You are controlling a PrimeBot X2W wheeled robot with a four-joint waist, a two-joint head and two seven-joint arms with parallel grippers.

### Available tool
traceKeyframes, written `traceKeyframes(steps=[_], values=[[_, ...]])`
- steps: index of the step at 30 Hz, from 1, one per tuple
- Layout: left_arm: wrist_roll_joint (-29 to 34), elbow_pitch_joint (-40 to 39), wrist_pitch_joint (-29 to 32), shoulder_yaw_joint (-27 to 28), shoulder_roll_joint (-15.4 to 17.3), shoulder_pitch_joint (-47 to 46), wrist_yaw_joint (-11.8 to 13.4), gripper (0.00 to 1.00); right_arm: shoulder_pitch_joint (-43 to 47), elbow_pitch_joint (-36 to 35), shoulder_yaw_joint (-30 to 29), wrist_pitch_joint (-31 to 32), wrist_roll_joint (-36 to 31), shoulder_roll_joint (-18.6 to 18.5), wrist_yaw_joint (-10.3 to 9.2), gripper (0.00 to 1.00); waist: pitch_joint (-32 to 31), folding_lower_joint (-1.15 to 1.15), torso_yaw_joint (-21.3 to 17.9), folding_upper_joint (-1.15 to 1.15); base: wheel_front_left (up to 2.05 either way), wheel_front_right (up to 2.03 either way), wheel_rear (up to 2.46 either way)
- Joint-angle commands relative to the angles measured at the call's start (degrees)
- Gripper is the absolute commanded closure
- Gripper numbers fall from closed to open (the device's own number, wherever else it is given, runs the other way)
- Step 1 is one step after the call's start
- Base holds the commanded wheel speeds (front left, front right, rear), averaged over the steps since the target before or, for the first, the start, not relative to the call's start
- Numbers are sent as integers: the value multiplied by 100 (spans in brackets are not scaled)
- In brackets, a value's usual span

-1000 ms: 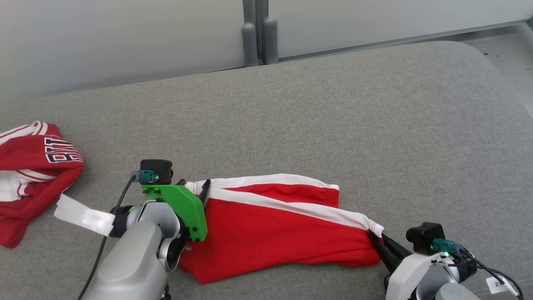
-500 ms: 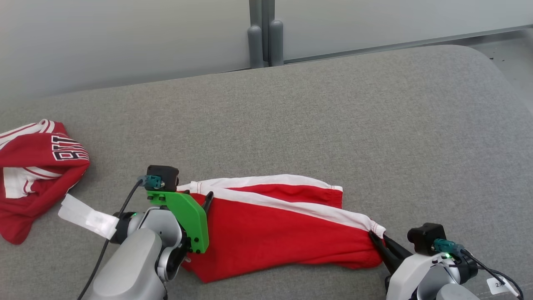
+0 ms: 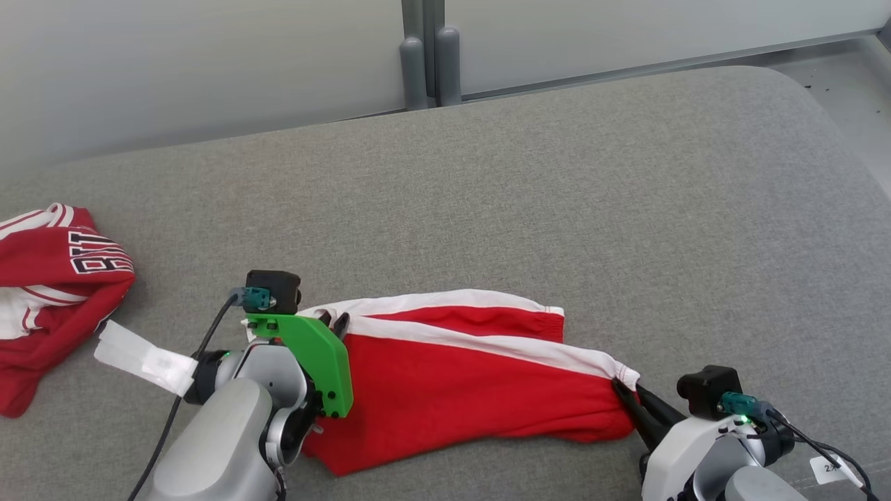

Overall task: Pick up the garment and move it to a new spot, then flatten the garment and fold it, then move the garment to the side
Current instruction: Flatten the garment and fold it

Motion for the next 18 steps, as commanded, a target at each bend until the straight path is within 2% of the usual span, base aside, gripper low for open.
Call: traceKeyframes(steps=[1, 8, 10, 11, 12, 13, 18], values=[[58, 29, 29, -7, 66, 62, 48, 71, -47, 25, 5, -49, 13, -5, 0, 100, 1, 0, -8, 24, 0, 0, 0], [8, 281, -92, 27, -41, -49, 122, 66, -148, 25, 55, -70, 35, 16, 0, 100, 25, 0, -35, 24, 0, 0, 0], [-35, 340, -220, 78, -92, -102, 114, 73, -158, 23, 62, -85, 35, 13, 0, 100, 27, 0, -45, 24, 0, 0, 0], [-46, 367, -282, 96, -114, -114, 110, 86, -164, 23, 58, -103, 31, 9, 0, 100, 22, 0, -48, 24, 0, 0, 0], [-46, 367, -282, 96, -114, -114, 110, 86, -164, 23, 58, -103, 31, 9, 0, 100, 22, 0, -48, 24, 0, 0, 0], [-71, 392, -339, 117, -142, -119, 88, 99, -172, 21, 48, -114, 22, 3, 0, 100, 15, 0, -50, 24, 0, 0, 0], [-215, 417, -736, 255, -247, -94, -15, 100, -234, -70, -83, -264, 10, -9, 0, 100, -48, 0, -45, 24, 0, 0, 0]])
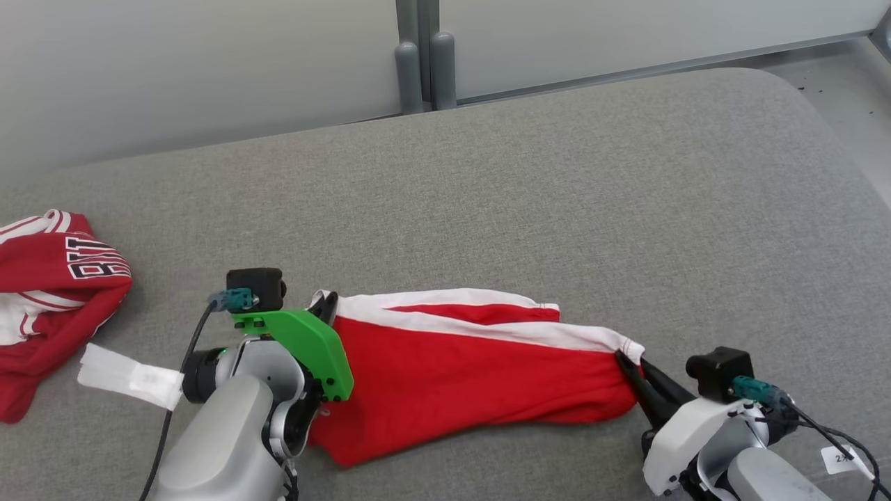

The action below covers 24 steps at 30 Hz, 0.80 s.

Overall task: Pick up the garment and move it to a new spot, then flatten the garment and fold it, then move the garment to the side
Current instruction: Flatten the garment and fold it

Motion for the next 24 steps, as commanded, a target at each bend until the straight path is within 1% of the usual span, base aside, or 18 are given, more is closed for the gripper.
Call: traceKeyframes(steps=[1, 6, 7, 8, 12, 15, 20, 24], values=[[-43, -25, -56, 25, -17, 26, -24, 100, -92, -28, -40, -58, 19, -10, 0, 100, -20, 0, 8, 24, 0, 0, 0], [-272, -415, -590, 316, -42, 328, -72, 100, -135, -292, -396, -267, -13, 7, 0, 100, -143, 0, 69, 24, 0, 0, 0], [-321, -537, -696, 373, -39, 404, -69, 100, -136, -363, -484, -294, -30, 7, 0, 100, -174, 0, 93, 24, 0, 0, 0], [-385, -829, -906, 472, -30, 567, -72, 100, -140, -531, -649, -316, -70, -1, 0, 100, -231, 0, 144, 24, 0, 0, 0], [-497, -1537, -1233, 674, -18, 940, 53, 100, -62, -970, -918, -241, -59, -29, 0, 100, -368, 0, 235, 24, 0, 0, 0], [-514, -2140, -1425, 794, 12, 1235, 178, 100, 51, -1425, -1073, -115, 123, -13, 0, 100, -488, 0, 276, 24, 0, 0, 0], [-595, -3205, -1621, 965, 39, 1685, 345, 100, 200, -2437, -1348, 205, 440, -78, 0, 100, -630, 0, 277, 24, 0, 0, 0], [-543, -4014, -1687, 1063, 120, 1911, 510, 100, 297, -3194, -1613, 488, 493, -119, 0, 100, -703, 0, 236, 24, 0, 0, 0]])
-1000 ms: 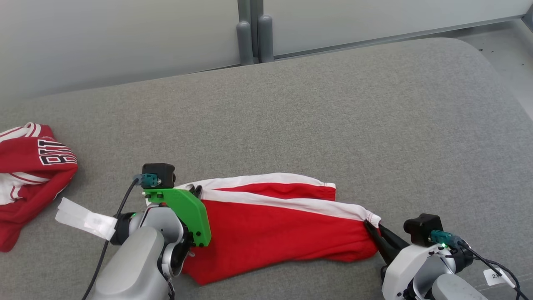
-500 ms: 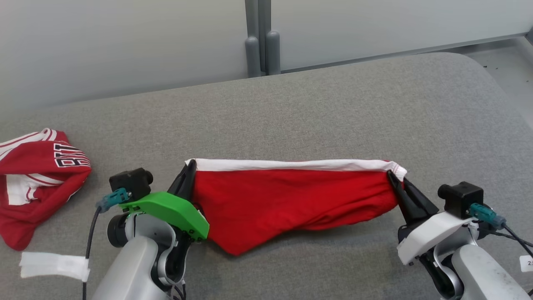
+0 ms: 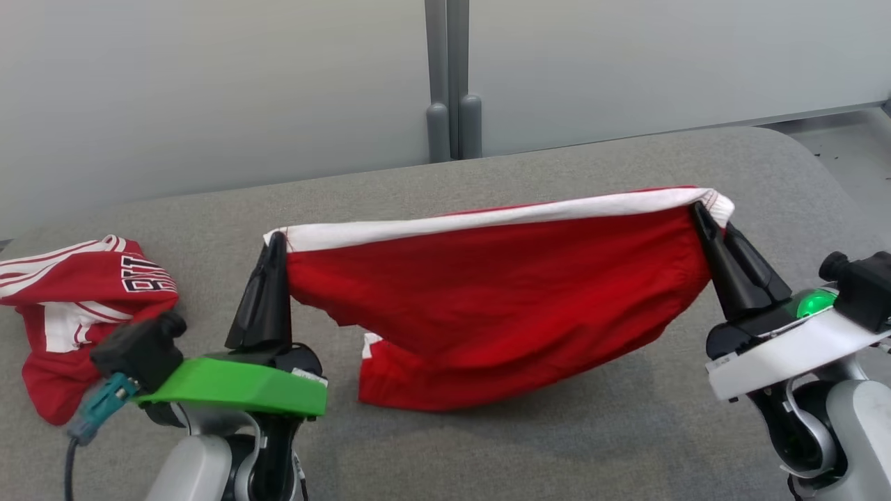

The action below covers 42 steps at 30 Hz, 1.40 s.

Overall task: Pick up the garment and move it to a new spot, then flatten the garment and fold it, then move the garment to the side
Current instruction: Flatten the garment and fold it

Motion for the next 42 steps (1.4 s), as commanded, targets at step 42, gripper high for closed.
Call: traceKeyframes(steps=[42], values=[[256, 3352, -507, 199, 9, -3965, -1084, 100, -4782, 4664, 1839, -1131, -47, 67, 0, 100, 1288, 0, 590, 24, 0, 0, 0]])
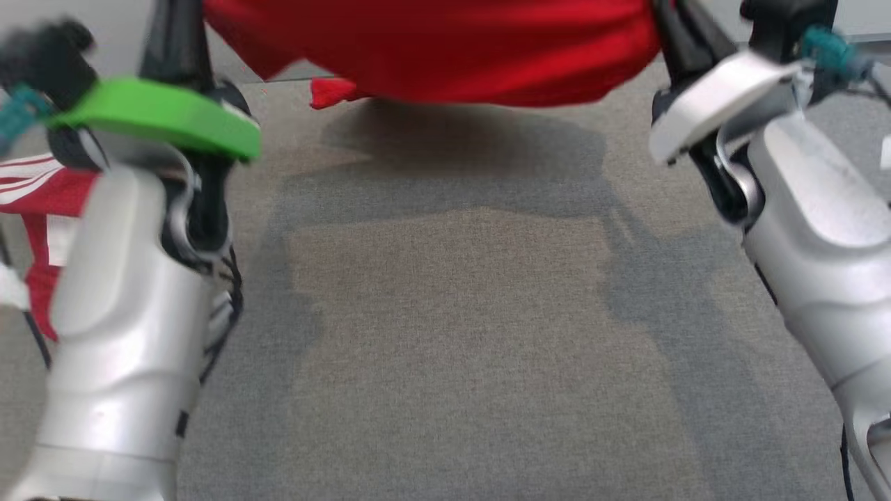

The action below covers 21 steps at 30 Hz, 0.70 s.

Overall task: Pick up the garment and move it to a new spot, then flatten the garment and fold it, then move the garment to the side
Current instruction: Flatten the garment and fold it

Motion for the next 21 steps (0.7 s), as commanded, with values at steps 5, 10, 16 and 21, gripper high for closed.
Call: traceKeyframes(steps=[5, 10, 16, 21], values=[[-151, 184, -181, -17, -257, 1327, -181, 100, 1257, -312, -61, -38, 273, -137, -2, 100, 431, 0, 31, 25, 0, 0, 0], [-49, -19, -219, 370, -372, 2072, -241, 100, 2093, -855, -374, -39, 183, -82, -3, 100, 527, 0, -34, 25, 0, 0, 0], [215, -564, -209, 779, -519, 2543, -299, 100, 2618, -1531, -497, -39, -134, -78, -3, 100, 442, 0, -82, 25, 0, 0, 0], [349, -1082, -208, 956, -637, 3000, -352, 100, 3133, -2186, -676, -40, -374, -9, -3, 100, 296, 0, -118, 25, 0, 0, 0]])
